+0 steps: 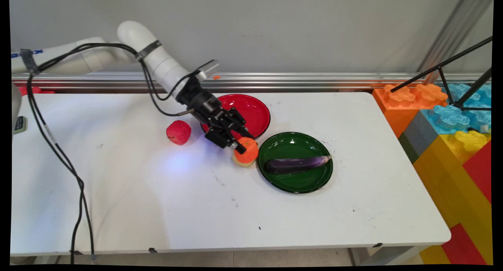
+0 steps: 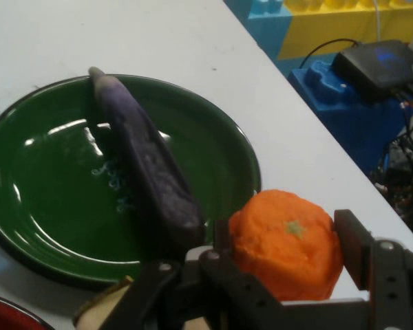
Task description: Place the picked object on the table
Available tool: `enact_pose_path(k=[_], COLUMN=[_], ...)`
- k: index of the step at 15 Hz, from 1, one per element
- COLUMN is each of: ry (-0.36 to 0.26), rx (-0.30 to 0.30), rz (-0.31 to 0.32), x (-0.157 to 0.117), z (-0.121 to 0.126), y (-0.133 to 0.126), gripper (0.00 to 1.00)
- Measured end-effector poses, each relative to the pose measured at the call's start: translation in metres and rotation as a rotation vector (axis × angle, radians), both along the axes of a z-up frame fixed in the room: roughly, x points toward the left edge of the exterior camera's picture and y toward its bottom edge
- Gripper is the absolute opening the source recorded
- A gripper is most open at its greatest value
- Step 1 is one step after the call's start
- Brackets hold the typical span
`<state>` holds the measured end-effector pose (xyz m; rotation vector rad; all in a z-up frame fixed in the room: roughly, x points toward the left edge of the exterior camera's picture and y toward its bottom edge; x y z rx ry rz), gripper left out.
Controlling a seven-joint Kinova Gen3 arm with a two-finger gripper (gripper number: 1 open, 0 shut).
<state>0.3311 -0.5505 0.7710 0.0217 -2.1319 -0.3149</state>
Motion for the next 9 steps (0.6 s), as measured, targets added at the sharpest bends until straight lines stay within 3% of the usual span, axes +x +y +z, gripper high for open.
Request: enact_pose_path(k=[9], ry=[-0.025], rx=[0.021], rz=[-0.005], x=[0.05], z=[-0.003], y=[0.023], gripper=[0.0])
